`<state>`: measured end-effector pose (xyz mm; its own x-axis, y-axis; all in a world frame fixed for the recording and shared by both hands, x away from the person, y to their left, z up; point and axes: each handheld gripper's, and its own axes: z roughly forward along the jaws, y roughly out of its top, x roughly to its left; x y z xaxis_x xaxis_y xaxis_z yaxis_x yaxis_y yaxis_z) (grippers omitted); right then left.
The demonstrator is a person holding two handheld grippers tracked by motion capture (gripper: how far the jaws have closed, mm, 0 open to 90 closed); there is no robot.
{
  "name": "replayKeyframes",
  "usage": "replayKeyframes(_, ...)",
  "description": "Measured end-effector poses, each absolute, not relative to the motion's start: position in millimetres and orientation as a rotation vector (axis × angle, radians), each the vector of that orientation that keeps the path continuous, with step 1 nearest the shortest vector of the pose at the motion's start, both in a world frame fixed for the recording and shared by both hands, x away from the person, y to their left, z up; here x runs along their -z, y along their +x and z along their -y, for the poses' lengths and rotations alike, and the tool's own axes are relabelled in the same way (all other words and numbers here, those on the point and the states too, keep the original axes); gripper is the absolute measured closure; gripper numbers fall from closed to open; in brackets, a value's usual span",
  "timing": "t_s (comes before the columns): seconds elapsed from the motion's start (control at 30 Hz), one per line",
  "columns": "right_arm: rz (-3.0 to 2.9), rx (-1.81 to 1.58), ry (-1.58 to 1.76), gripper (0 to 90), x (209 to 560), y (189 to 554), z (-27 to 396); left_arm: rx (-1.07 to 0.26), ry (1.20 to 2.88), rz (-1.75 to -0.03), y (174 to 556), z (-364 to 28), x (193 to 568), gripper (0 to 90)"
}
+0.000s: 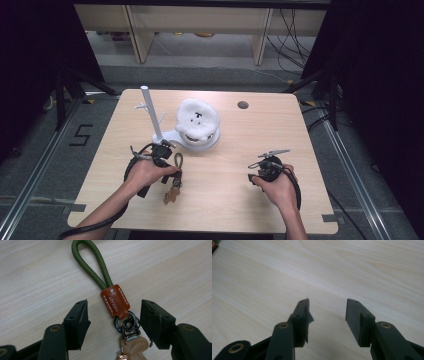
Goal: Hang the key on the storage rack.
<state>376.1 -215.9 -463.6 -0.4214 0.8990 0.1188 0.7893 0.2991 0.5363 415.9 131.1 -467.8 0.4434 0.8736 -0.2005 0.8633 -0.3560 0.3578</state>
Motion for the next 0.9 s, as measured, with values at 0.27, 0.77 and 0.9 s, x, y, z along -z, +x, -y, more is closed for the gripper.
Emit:
replayKeyframes(0.27,-2.368,-0.761,1.58,54.1,462.9,376.8,216.7,-0.035,2.311,-1.485,420.7,-126.2,473.6,38.9)
replayKeyframes(0.77,-2.401,-0.813,1.576,53.9,466.5,378.3,215.0,-0.072,2.397,-1.467,423.4,-116.8,477.9,42.2)
replayKeyframes(0.9,-2.396,-0.819,1.588,53.8,467.1,378.2,213.9,-0.059,2.407,-1.481,423.5,-113.2,479.5,44.6)
